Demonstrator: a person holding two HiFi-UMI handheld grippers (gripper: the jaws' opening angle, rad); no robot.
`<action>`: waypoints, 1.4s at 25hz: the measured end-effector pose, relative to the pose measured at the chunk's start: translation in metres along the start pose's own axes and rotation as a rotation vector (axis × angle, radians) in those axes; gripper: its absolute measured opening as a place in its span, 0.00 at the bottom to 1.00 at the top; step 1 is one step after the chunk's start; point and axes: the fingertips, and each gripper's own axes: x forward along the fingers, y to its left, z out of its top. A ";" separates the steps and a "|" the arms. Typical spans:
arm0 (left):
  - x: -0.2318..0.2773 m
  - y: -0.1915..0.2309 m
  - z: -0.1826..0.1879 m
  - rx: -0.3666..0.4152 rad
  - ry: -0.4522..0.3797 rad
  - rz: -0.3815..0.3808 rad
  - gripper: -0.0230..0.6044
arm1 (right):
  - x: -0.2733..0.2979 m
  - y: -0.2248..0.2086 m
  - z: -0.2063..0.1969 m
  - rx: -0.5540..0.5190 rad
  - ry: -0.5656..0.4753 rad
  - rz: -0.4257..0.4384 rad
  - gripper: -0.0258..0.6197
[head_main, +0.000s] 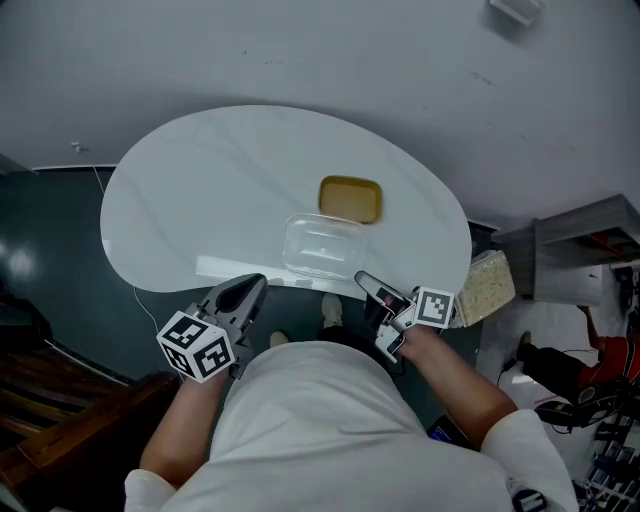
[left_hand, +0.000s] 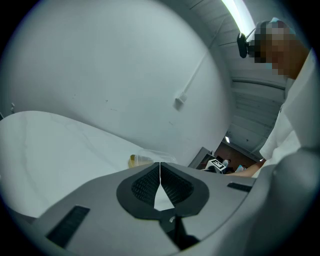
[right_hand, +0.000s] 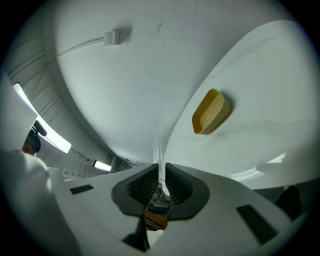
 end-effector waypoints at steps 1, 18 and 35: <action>-0.005 0.002 -0.001 0.005 -0.001 0.000 0.07 | -0.001 0.003 -0.007 -0.002 0.000 -0.001 0.12; -0.080 0.015 -0.034 0.042 0.004 -0.033 0.07 | -0.018 0.042 -0.105 -0.021 -0.052 -0.005 0.11; -0.095 0.015 -0.048 0.039 0.003 -0.035 0.07 | -0.024 0.049 -0.117 -0.034 -0.059 -0.009 0.11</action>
